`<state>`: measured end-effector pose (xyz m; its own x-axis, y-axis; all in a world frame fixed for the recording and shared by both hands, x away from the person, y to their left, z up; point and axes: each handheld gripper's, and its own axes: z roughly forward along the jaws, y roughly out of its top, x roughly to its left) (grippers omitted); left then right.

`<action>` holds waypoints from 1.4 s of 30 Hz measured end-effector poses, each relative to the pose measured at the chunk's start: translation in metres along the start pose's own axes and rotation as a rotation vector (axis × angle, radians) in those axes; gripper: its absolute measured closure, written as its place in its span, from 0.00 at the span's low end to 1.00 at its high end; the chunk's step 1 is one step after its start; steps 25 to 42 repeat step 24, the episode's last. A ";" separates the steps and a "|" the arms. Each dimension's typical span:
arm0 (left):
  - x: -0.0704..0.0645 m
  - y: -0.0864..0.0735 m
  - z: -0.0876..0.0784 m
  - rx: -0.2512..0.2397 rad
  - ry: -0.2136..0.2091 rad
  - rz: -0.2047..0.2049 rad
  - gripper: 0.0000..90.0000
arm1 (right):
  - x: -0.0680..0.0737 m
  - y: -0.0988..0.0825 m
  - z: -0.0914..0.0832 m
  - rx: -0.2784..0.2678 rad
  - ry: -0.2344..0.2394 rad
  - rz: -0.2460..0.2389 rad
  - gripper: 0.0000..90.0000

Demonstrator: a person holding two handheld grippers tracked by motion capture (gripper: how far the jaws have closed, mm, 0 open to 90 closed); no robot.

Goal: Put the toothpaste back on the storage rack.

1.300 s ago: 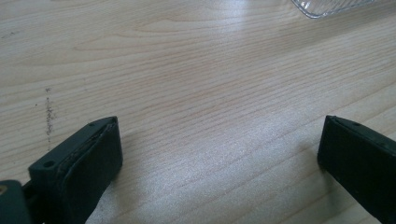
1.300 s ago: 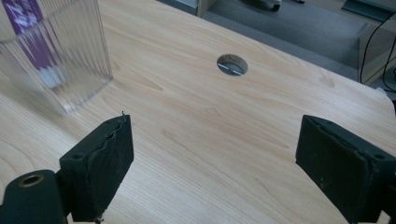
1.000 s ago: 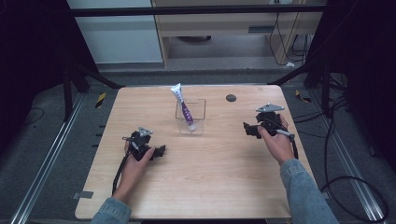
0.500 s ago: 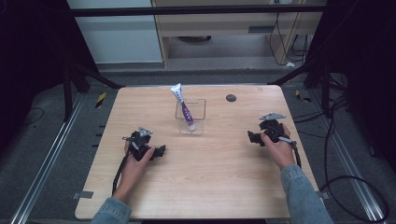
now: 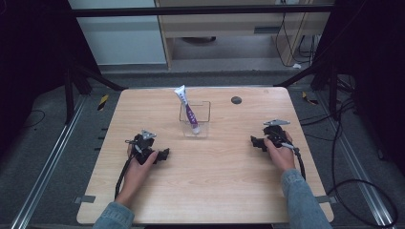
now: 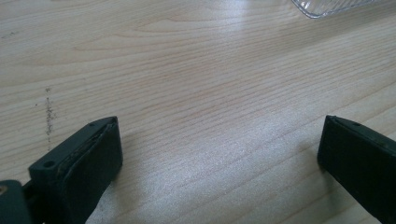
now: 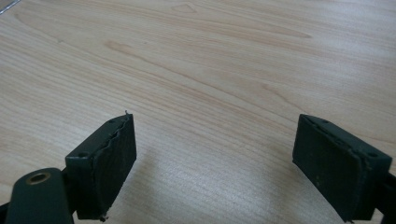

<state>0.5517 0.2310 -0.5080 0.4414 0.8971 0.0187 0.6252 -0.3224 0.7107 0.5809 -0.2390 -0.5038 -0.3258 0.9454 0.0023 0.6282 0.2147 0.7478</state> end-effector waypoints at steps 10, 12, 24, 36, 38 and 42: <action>0.000 0.000 0.000 0.000 0.000 0.000 0.00 | -0.001 -0.001 0.008 -0.001 -0.025 0.019 0.13; 0.000 0.000 0.000 0.000 0.000 0.000 0.00 | -0.001 -0.001 0.008 0.002 -0.029 0.016 0.13; 0.000 0.000 0.000 0.000 0.000 0.000 0.00 | 0.006 0.001 0.011 0.026 -0.080 0.068 0.04; 0.000 0.000 0.000 0.000 0.000 0.000 0.00 | 0.006 0.001 0.011 0.026 -0.080 0.068 0.04; 0.000 0.000 0.000 0.000 0.000 0.000 0.00 | 0.006 0.001 0.011 0.026 -0.080 0.068 0.04; 0.000 0.000 0.000 0.000 0.000 0.000 0.00 | 0.006 0.001 0.011 0.026 -0.080 0.068 0.04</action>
